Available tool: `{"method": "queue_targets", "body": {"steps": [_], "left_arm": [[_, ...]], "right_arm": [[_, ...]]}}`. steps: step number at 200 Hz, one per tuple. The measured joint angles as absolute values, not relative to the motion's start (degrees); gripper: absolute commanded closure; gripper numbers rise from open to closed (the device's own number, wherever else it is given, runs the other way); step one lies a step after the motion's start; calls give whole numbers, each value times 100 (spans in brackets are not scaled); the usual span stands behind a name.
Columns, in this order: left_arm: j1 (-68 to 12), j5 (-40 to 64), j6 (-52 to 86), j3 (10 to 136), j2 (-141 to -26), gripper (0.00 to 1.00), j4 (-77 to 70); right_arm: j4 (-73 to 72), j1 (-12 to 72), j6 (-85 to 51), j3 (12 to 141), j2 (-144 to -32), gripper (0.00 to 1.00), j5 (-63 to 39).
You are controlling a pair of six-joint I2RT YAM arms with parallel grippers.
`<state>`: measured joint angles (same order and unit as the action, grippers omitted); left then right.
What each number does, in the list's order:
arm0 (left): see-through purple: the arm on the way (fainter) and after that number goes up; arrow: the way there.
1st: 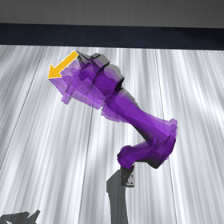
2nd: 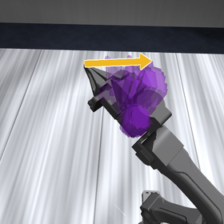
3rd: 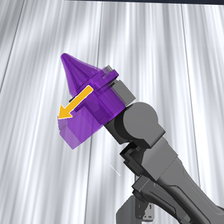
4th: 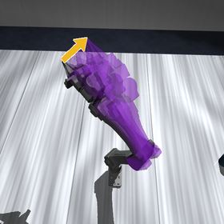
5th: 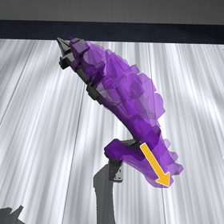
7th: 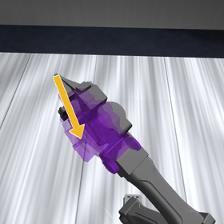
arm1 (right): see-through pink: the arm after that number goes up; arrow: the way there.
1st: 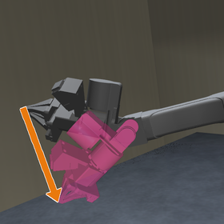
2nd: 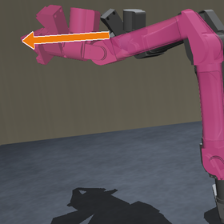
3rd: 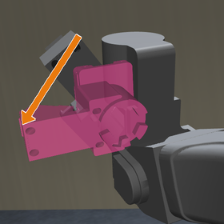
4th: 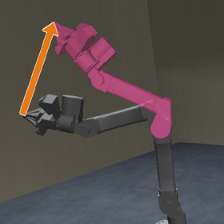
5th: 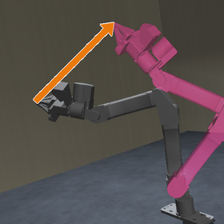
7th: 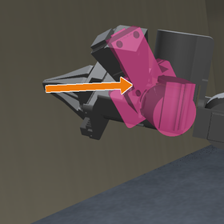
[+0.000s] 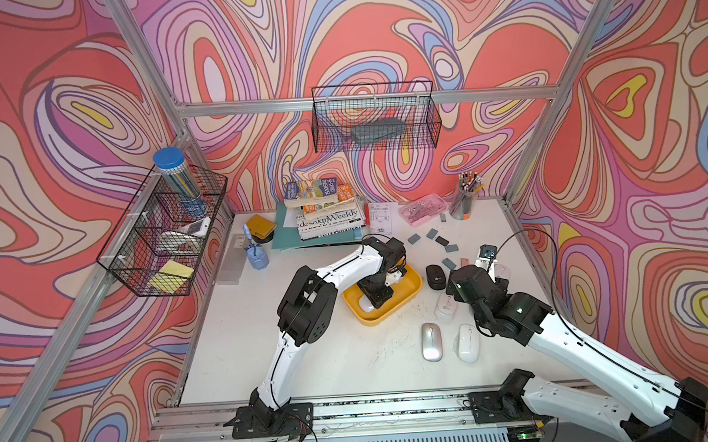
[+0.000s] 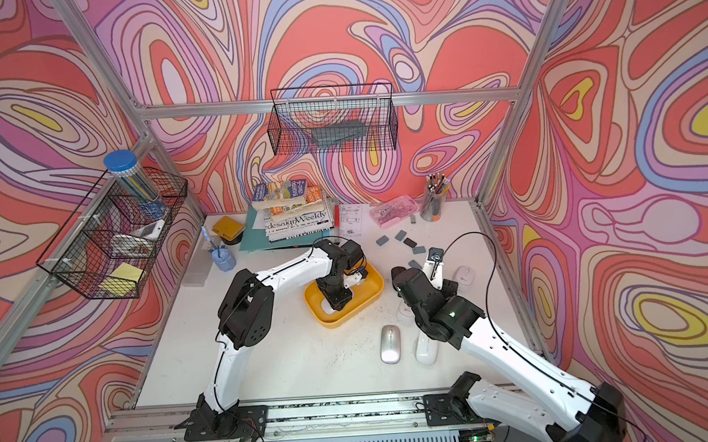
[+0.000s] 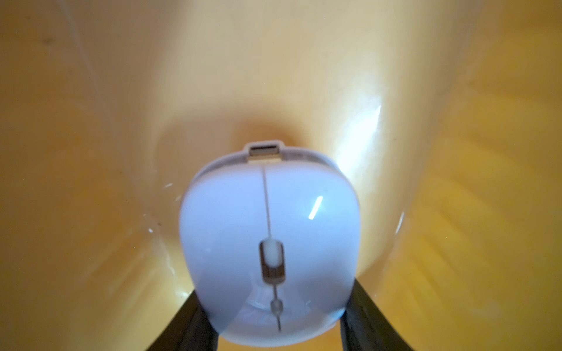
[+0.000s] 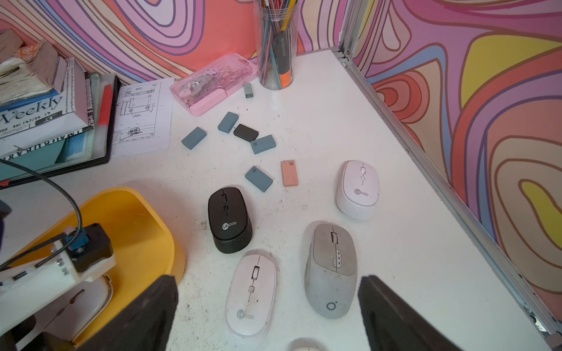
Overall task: Take out the mouse from the storage box
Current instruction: Pick up the mouse from the storage box, then place the mouse at the center of the board.
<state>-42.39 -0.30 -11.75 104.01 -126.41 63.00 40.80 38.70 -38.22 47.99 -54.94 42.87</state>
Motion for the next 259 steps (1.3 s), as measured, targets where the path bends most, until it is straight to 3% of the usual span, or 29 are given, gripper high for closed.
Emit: {"method": "queue_targets", "body": {"steps": [46, 92, 179, 212, 259], "left_arm": [[-4239, -279, -1074, 10969, -12527, 89, 6600], [-4150, -744, -751, 11187, -12068, 96, 6973], [-2956, -972, 888, 8759, -9620, 87, 7616], [-2622, -687, 1463, 7832, -9577, 91, 7507], [-2390, -489, 2097, 7319, -10101, 85, 6949]], "right_arm": [[4075, 3870, -3824, 4790, -5448, 6, 4320], [4003, 3870, -3798, 4711, -5408, 6, 4300], [3566, 3870, -3509, 4499, -5240, 6, 4069], [3527, 3870, -3459, 4431, -5179, 6, 3966], [3577, 3870, -3479, 4423, -5011, 6, 3938]]}}
